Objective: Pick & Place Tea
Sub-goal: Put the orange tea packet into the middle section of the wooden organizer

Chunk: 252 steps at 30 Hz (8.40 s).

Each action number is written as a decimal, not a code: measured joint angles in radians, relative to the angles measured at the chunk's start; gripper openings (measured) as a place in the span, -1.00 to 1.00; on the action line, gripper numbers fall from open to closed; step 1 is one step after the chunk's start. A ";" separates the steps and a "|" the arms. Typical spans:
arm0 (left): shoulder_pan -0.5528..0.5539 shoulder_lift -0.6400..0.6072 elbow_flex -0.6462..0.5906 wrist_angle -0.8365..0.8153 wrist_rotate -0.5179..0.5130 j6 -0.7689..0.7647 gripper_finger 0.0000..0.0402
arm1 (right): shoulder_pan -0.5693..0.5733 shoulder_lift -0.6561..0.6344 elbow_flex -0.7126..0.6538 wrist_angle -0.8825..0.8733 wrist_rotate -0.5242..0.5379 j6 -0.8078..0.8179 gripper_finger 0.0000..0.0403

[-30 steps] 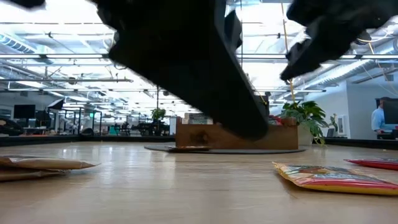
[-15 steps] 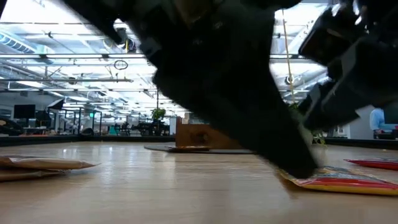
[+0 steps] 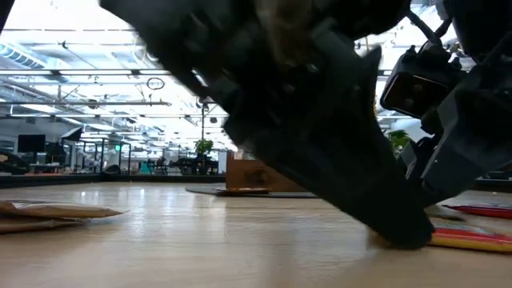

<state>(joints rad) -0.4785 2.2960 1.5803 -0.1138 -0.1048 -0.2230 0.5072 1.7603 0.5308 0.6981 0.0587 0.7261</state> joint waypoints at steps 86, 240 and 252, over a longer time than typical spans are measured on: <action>-0.094 -0.041 0.000 -0.158 -0.464 0.530 0.29 | 0.025 0.009 0.231 -0.463 -0.109 0.043 -0.34; -0.350 -0.709 -0.739 -0.551 -1.173 -0.753 -0.92 | -0.628 -0.205 0.733 -1.405 0.020 -0.897 -1.00; -0.304 -0.723 -0.755 -0.349 -1.127 -0.404 -0.95 | -0.666 -0.104 0.734 -1.458 0.015 -0.916 -1.00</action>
<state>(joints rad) -0.7821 1.5734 0.8256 -0.4625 -1.2316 -0.6273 -0.1583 1.6561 1.2652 -0.7594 0.0734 -0.1901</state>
